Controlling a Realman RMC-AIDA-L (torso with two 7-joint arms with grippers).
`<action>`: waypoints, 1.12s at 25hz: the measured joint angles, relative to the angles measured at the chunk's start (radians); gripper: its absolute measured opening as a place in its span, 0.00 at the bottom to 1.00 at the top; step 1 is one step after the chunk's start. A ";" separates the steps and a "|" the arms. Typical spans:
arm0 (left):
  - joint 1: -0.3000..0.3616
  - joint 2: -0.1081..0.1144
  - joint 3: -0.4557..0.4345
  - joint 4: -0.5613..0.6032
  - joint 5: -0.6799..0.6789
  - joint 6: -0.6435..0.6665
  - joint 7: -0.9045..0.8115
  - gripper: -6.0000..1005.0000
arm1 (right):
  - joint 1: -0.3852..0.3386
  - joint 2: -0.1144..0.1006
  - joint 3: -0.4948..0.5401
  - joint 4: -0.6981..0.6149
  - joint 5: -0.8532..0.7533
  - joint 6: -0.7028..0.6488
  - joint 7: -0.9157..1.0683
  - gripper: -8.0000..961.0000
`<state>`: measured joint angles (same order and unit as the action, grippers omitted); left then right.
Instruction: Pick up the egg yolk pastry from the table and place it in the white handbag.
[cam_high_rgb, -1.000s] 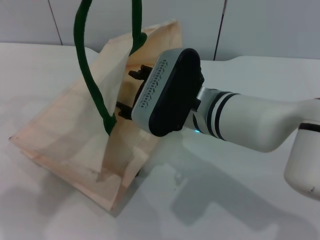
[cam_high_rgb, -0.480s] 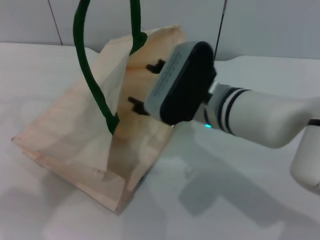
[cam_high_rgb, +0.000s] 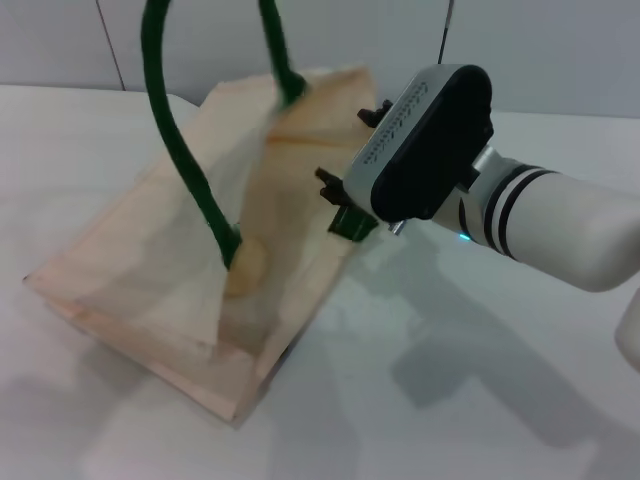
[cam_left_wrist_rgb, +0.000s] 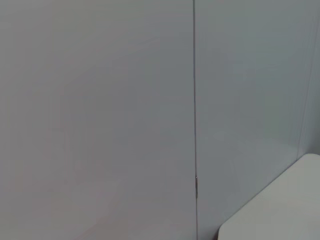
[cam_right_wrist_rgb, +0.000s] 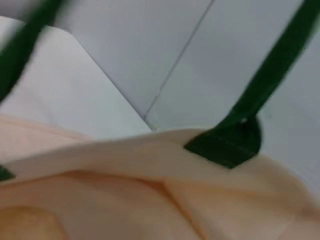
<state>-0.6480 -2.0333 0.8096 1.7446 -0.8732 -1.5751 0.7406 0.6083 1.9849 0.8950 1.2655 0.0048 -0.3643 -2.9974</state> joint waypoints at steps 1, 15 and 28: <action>0.002 0.000 0.000 0.000 0.000 0.000 0.000 0.25 | -0.002 0.000 0.006 0.001 0.000 -0.008 0.000 0.88; 0.086 -0.004 -0.001 -0.097 -0.059 0.091 0.056 0.44 | -0.159 0.005 0.220 0.067 -0.079 -0.022 0.000 0.88; 0.191 -0.010 -0.001 -0.458 -0.412 0.263 0.541 0.44 | -0.340 0.037 0.461 0.088 -0.073 0.172 0.034 0.87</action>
<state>-0.4567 -2.0433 0.8082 1.2867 -1.2851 -1.3122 1.2814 0.2679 2.0219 1.3559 1.3530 -0.0684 -0.1925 -2.9632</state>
